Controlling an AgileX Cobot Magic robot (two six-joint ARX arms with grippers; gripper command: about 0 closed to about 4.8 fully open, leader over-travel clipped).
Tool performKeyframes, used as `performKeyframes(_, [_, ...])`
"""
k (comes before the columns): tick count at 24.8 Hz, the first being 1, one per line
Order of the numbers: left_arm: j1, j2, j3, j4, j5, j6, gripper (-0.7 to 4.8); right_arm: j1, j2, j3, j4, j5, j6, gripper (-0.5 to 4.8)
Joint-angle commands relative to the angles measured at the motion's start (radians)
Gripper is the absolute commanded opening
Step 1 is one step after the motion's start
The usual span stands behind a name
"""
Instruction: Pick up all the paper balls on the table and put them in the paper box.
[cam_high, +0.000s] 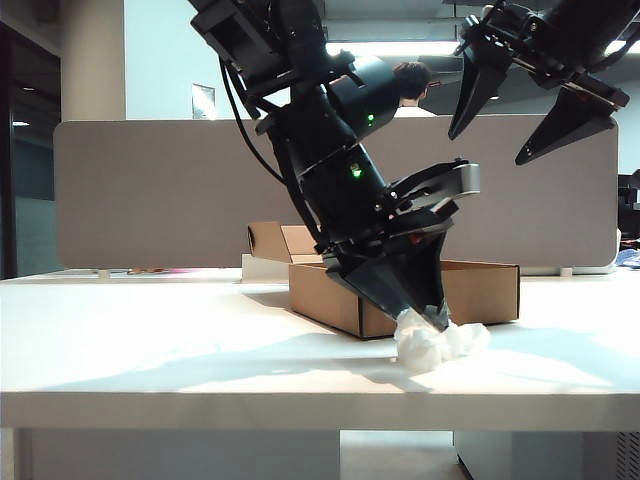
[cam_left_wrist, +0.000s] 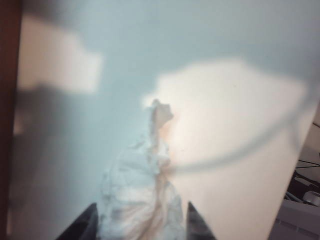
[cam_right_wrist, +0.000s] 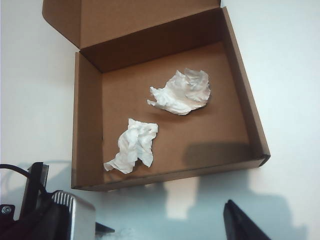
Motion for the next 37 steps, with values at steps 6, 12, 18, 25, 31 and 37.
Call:
performKeyframes(6, [-0.004,-0.004,0.005,0.01,0.009,0.004,-0.06,0.001,-0.005,0.002,0.009,-0.006,-0.003,4.79])
performKeyframes(12, [-0.004,-0.035,0.006,0.006,0.009,0.004,-0.06,0.001,-0.005,0.002,0.01,-0.006,-0.003,4.79])
performKeyframes(18, [0.0,-0.147,0.007,0.011,0.005,0.005,-0.06,0.001,-0.005,0.003,0.011,-0.002,-0.026,4.79])
performKeyframes(25, [0.062,-0.213,0.006,0.212,-0.106,0.026,-0.06,0.001,-0.005,0.002,0.01,-0.003,-0.025,4.79])
performKeyframes(31, [0.142,-0.16,0.006,0.444,-0.126,0.022,0.09,0.001,-0.005,0.003,0.007,-0.003,-0.025,4.79])
performKeyframes(37, [0.184,-0.082,0.006,0.558,-0.126,0.016,2.95,0.001,-0.006,0.002,-0.006,-0.003,-0.025,4.5])
